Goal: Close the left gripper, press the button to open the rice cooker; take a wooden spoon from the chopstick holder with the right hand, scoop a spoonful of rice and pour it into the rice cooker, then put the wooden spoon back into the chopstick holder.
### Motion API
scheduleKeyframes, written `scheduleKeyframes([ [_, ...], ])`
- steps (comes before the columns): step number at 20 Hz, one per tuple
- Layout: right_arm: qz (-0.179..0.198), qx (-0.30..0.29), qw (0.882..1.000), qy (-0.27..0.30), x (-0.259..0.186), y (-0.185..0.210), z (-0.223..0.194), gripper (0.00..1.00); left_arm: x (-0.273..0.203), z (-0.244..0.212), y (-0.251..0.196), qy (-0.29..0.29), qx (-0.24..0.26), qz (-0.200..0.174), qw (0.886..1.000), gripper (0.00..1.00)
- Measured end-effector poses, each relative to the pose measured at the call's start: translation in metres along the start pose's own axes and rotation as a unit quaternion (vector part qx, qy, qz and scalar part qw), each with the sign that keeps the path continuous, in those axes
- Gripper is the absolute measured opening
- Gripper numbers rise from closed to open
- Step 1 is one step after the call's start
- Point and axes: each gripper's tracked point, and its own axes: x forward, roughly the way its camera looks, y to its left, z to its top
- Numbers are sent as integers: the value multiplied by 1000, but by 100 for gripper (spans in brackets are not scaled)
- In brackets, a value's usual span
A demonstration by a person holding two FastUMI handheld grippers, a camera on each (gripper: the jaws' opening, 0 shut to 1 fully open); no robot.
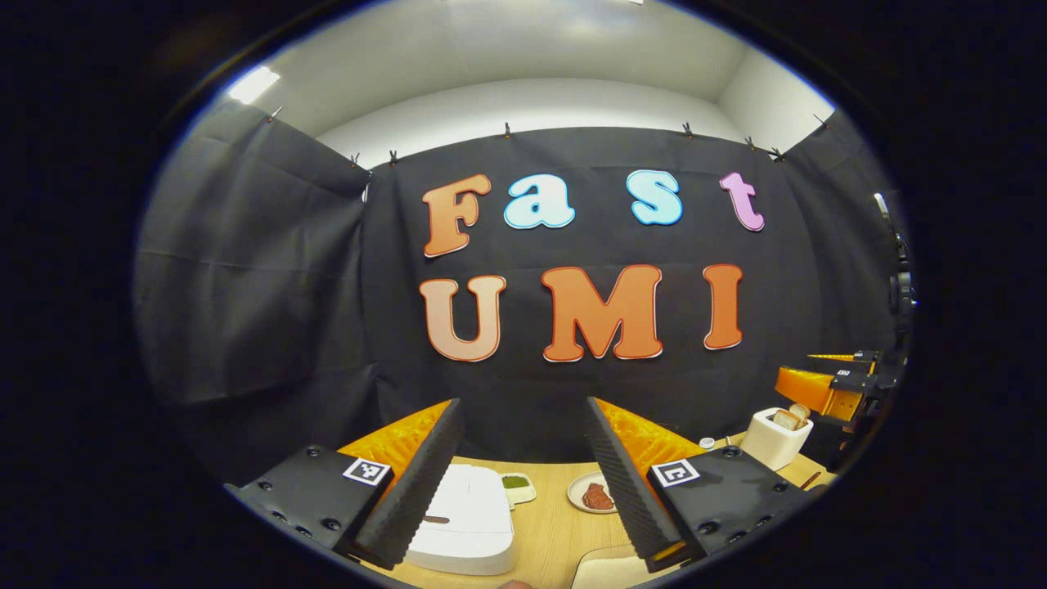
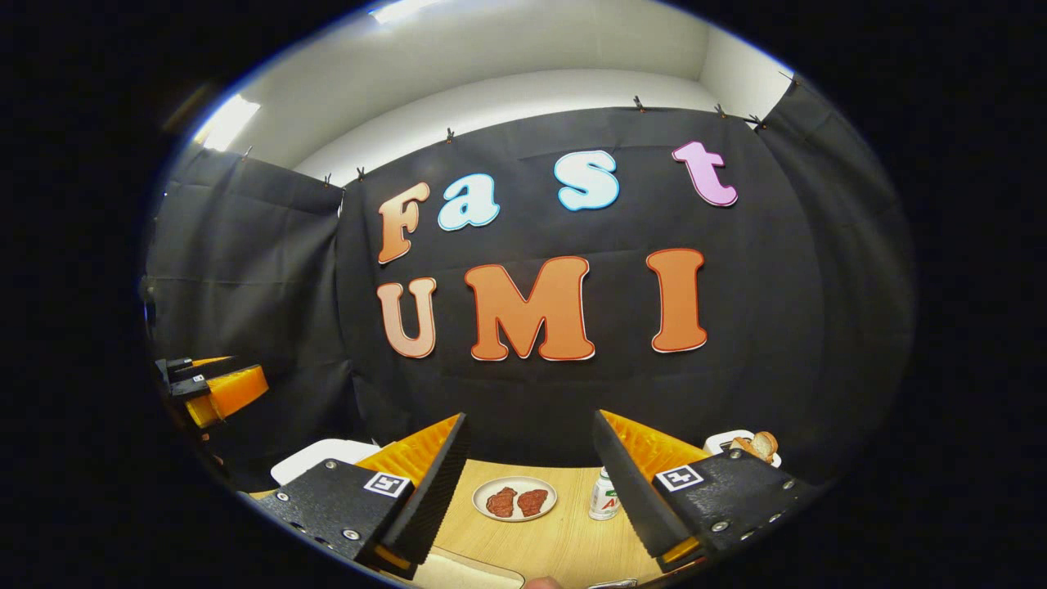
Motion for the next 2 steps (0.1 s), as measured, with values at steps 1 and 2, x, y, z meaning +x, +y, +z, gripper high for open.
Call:
scheduleKeyframes([
  [1, -4, 0, 1000, 2, -1, -4, -2, 94, 1, 0, 0, -1, -5, -1, 1000, 100],
  [2, -8, -1, 1000, -1, -3, -5, -1, 94, 3, 1, 0, -3, -11, -1, 1000, 100],
])
